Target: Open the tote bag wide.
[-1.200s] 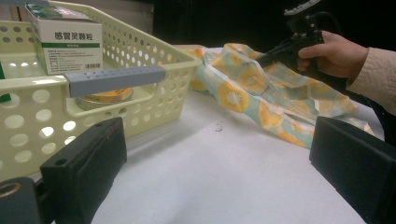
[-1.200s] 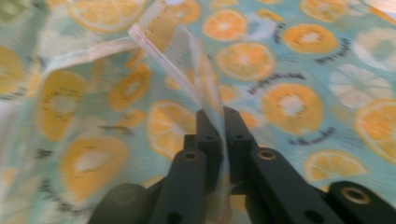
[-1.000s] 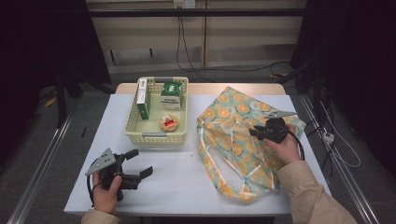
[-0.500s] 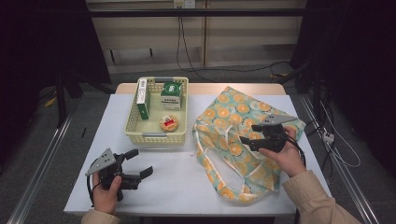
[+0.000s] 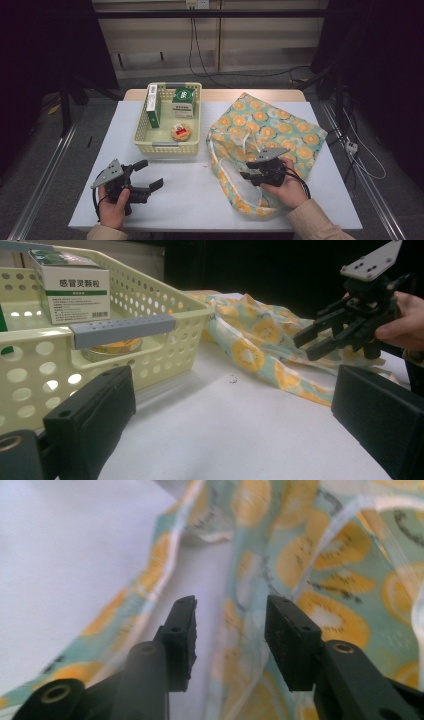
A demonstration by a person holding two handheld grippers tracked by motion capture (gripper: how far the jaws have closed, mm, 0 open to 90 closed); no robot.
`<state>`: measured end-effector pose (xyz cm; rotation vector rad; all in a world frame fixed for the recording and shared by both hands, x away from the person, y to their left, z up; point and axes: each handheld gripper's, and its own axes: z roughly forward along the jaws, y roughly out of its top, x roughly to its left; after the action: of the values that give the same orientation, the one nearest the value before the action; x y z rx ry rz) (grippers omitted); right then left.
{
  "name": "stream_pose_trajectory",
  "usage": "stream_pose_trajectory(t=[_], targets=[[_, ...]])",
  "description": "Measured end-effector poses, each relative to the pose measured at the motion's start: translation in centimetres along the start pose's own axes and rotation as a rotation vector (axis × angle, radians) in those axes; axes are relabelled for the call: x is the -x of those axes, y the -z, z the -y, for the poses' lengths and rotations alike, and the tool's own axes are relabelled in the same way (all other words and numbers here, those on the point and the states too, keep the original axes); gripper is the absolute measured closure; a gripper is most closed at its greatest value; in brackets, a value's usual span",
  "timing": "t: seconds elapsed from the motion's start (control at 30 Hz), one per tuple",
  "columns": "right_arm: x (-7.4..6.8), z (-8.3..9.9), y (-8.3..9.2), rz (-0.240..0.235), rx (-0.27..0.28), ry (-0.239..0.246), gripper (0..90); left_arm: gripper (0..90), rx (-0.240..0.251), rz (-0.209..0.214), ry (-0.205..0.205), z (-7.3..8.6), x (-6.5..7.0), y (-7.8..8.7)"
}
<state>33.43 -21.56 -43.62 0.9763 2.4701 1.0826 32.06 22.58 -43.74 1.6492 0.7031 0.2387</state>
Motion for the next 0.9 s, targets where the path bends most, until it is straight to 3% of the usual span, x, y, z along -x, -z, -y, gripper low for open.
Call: stream_pose_trajectory(t=[0.17,0.27,0.33,0.4,0.47,0.63,0.73,0.87,0.9], targets=[[0.4,0.7,-0.2,0.046,-0.046,-0.002,61.3,3.6,-0.001,0.000,0.001,0.0,0.0,0.0],[0.6,1.0,-0.2,0.027,-0.053,-0.018,65.5,3.6,-0.001,0.001,0.000,0.0,0.0,0.0],[0.6,1.3,-0.2,0.003,-0.059,-0.023,73.7,3.6,0.002,0.001,0.003,0.0,0.1,-0.1],[0.6,1.5,-0.1,-0.032,-0.051,-0.047,88.5,3.6,0.002,0.001,0.003,0.0,0.1,0.0],[0.4,1.5,0.1,-0.076,-0.035,-0.067,90.0,3.6,0.001,0.001,0.002,0.0,0.0,-0.1],[-0.3,0.9,0.8,-0.112,-0.014,-0.045,89.7,3.6,0.001,0.002,0.002,0.0,0.1,-0.1],[0.5,0.1,1.7,-0.118,0.037,-0.065,87.5,3.6,0.002,0.000,0.004,0.0,0.1,0.0],[2.7,-1.0,3.1,-0.060,0.070,-0.082,90.0,3.6,-0.001,0.002,0.002,0.0,0.0,0.0],[3.4,-1.2,3.3,-0.064,0.076,-0.100,90.0,3.6,-0.003,0.002,0.003,0.0,0.0,-0.1]])
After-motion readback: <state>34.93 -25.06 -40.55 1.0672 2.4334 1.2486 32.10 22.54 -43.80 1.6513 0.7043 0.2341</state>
